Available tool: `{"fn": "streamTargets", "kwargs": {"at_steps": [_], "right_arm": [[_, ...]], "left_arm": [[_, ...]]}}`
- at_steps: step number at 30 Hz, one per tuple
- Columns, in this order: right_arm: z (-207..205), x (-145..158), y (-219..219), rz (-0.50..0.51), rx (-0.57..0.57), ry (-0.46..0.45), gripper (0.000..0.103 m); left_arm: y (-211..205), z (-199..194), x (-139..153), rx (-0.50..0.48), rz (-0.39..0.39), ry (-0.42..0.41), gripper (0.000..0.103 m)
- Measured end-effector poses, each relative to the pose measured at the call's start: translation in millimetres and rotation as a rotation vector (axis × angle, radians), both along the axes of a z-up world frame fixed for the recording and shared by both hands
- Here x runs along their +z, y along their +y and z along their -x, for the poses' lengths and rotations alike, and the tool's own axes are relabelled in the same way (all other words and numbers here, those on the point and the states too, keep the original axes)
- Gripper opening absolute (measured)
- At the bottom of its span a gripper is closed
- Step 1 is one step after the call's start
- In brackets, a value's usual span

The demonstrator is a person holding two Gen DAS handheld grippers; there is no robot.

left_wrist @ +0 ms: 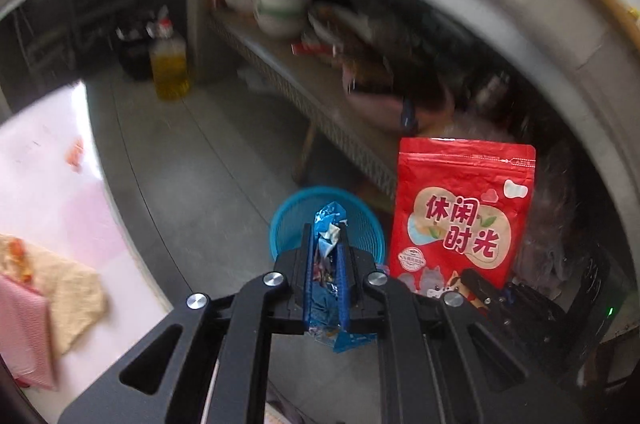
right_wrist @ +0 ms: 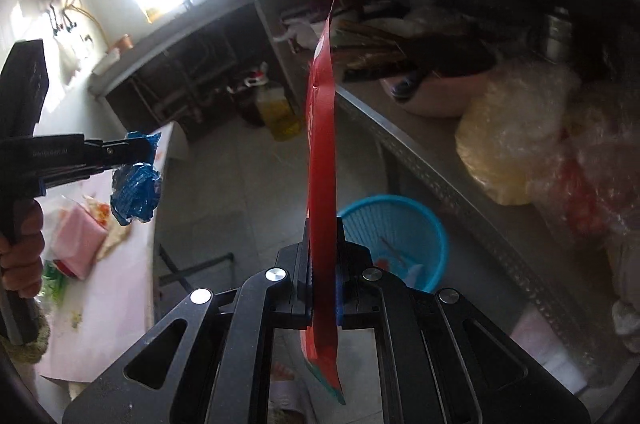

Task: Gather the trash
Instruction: 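Open both grippers over the wastebasket to drop the bag and wrapper, then move both tools back toward the table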

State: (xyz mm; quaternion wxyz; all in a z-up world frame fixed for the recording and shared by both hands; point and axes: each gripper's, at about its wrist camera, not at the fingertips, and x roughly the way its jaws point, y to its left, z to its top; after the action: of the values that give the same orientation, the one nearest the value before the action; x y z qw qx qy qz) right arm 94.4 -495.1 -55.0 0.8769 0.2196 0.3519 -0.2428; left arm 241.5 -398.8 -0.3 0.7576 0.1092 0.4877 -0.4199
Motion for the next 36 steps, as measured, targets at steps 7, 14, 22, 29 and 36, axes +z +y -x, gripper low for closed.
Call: {"fn": "streamTargets", "kwargs": {"at_steps": [7, 14, 22, 29, 36], "right_arm": [[-40, -75, -28, -0.024, -0.038, 0.128, 0.006], [-88, -149, -64, -0.034, -0.091, 0.249, 0.015], [-59, -165, -70, -0.105, -0.192, 0.306, 0.044], [-3, -140, -47, -0.217, -0.234, 0.211, 0.049], [20, -135, -34, -0.297, -0.266, 0.237, 0.048]], "left_arm": [[-58, -26, -76, 0.0, -0.177, 0.066, 0.009], [-68, -47, -104, 0.031, -0.225, 0.092, 0.009], [-69, -56, -120, 0.031, -0.24, 0.132, 0.009], [-103, -48, -126, -0.025, -0.177, 0.241, 0.023], [-123, -38, -118, -0.003, -0.107, 0.284, 0.069]]}}
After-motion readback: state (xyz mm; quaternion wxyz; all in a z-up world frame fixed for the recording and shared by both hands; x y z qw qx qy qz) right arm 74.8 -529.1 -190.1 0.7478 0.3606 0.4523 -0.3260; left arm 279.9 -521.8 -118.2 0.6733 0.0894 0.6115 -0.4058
